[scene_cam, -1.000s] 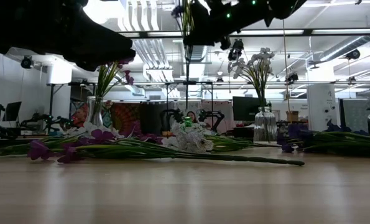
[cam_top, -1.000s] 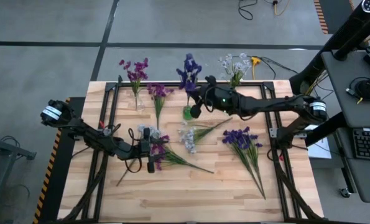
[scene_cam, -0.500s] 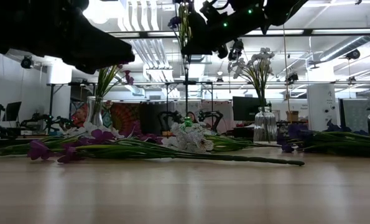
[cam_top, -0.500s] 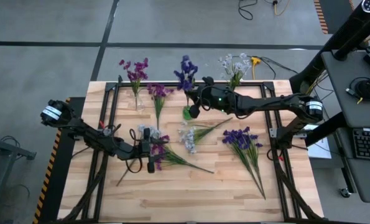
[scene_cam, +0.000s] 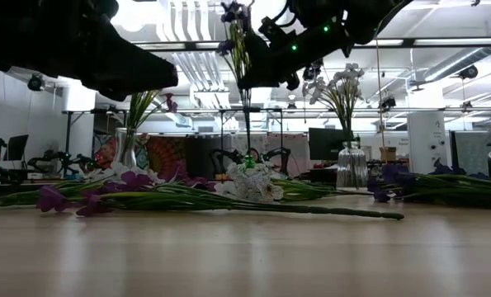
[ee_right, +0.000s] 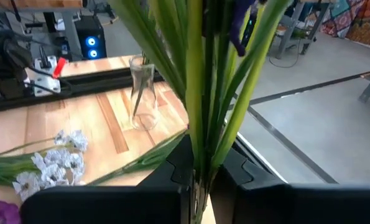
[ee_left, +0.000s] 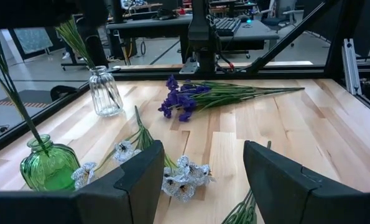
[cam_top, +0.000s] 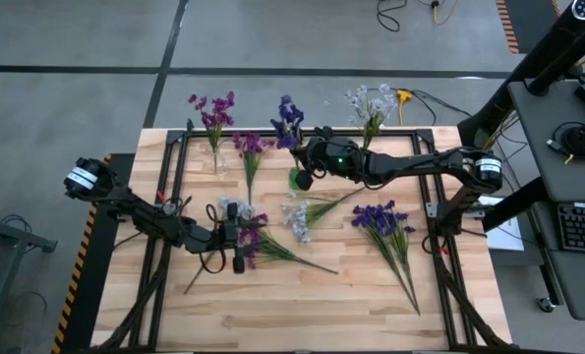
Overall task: Sort flowers into vase by color
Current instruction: Put the left blue flowers into the green flower vase
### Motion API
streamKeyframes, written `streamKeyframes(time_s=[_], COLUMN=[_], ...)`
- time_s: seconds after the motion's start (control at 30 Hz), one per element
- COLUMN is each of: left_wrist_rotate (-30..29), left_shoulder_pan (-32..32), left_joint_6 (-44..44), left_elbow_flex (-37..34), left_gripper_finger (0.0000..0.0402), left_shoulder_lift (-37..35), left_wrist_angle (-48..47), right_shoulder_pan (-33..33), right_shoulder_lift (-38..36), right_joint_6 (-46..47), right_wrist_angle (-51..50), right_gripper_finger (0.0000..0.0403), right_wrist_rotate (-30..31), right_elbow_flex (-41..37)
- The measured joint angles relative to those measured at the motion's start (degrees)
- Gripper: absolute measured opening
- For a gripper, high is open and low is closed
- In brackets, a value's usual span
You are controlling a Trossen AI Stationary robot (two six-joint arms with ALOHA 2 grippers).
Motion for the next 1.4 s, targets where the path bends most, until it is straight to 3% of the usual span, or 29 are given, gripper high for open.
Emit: streamKeyframes(time_s=[0.67, 1.4], left_wrist_rotate=[-0.02, -0.04], left_shoulder_pan=[0.00, 0.02], left_joint_6=[-0.41, -1.05], left_elbow_flex=[0.00, 0.00], left_gripper_finger=[0.0203, 0.0203], left_shoulder_lift=[0.00, 0.31], left_wrist_angle=[-0.73, -0.73], right_shoulder_pan=[0.00, 0.02], right_shoulder_lift=[0.35, 0.35], right_joint_6=[0.01, 0.46], right_wrist_angle=[-0.02, -0.50], right_gripper_finger=[0.0069, 0.0175], right_wrist_rotate=[0.07, 0.09], right_elbow_flex=[-0.02, -0.02])
